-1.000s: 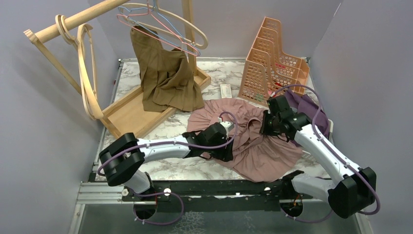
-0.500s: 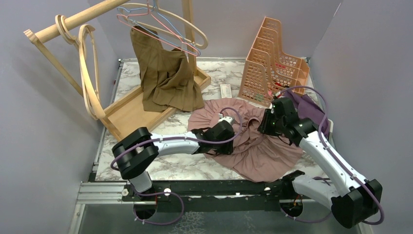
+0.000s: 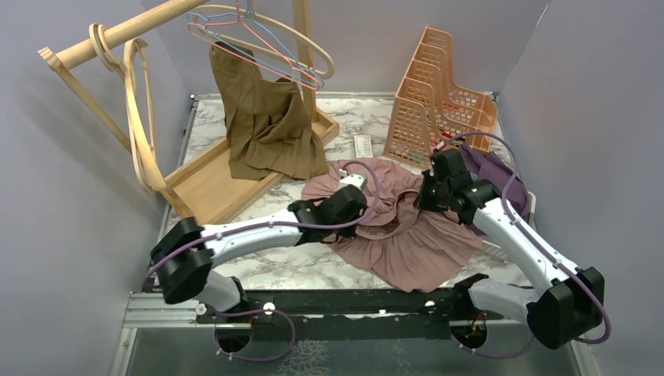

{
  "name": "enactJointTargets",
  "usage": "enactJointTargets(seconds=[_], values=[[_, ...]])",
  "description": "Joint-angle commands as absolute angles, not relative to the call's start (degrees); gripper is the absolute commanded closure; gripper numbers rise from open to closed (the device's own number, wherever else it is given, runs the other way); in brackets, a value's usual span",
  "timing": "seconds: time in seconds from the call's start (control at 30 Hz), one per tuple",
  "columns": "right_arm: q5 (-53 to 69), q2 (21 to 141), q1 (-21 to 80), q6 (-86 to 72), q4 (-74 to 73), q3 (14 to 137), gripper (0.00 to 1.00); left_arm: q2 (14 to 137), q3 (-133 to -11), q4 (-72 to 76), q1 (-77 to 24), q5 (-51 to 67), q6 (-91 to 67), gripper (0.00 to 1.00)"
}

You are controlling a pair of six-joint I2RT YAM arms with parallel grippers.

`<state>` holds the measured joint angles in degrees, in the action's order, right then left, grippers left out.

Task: Place the skirt on the hanger
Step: Adjust the skirt at the center of the board.

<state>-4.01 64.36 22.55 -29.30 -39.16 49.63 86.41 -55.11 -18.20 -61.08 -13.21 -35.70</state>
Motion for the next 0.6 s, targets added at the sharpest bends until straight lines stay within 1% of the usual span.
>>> enactJointTargets(seconds=[0.0,0.1,0.2,0.37,0.47,0.57], values=[[-3.6,62.7,22.7,-29.1,-41.0,57.0,0.99,74.9,-60.7,-27.6,-59.2,-17.1,-35.1,1.0],[1.3,60.8,22.7,-29.2,-43.6,63.3,0.99,68.5,-66.4,-34.3,-56.7,-19.6,-34.0,1.0],[6.6,59.5,22.7,-29.9,-45.7,71.0,0.99,64.1,-74.5,-40.1,-53.6,-23.0,-31.5,1.0],[12.8,60.0,22.7,-32.6,-50.1,80.7,0.99,62.9,-87.3,-49.5,-50.0,-23.7,-30.1,1.0],[15.2,60.4,22.7,-34.3,-53.2,79.9,0.99,63.2,-88.4,-54.2,-49.6,-21.8,-32.0,1.0],[16.2,59.3,22.7,-35.1,-54.0,73.5,0.99,61.8,-83.3,-55.9,-49.2,-18.2,-34.9,1.0]])
